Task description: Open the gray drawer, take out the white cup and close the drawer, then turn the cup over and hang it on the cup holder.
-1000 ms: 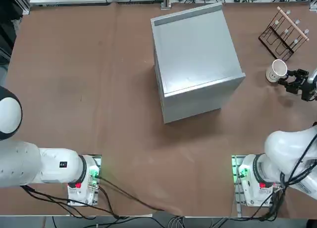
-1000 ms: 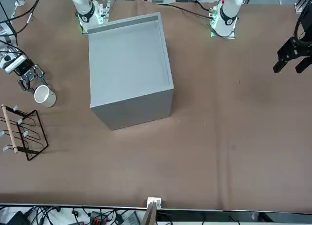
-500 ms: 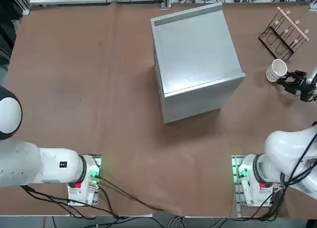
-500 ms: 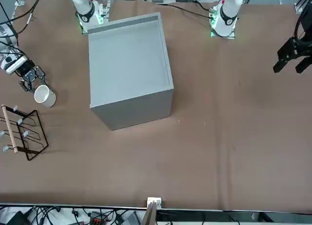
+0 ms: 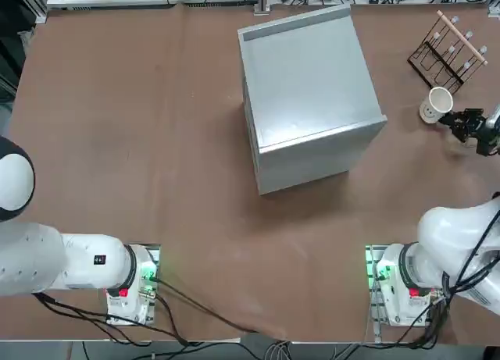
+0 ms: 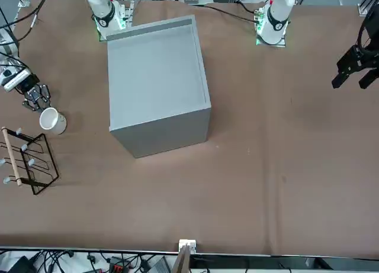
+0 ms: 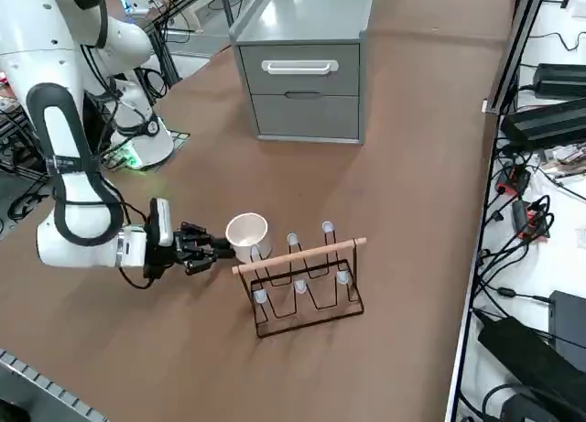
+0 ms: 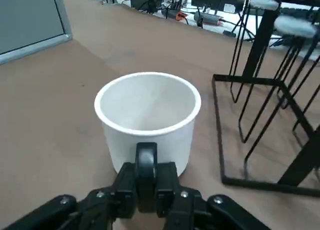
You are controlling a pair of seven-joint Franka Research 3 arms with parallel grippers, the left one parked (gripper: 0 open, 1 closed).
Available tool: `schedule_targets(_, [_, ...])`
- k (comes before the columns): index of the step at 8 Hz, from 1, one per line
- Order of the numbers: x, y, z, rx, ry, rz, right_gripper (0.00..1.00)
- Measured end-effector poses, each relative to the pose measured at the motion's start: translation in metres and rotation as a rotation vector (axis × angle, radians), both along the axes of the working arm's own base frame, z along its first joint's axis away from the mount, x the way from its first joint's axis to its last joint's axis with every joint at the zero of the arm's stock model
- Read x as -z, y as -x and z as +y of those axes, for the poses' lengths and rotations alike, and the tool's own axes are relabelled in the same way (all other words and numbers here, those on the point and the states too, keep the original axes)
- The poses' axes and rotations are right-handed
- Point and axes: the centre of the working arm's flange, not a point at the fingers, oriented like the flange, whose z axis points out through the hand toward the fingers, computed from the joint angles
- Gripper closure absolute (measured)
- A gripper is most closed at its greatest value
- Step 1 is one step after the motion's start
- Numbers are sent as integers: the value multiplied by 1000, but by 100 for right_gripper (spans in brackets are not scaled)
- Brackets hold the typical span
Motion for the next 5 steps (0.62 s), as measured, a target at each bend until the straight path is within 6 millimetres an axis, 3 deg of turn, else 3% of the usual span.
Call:
schedule_targets(2, [-27,-3,-5,-42,28,20,81])
schedule_targets(5, [-105,12,-23,-107,93,185,81])
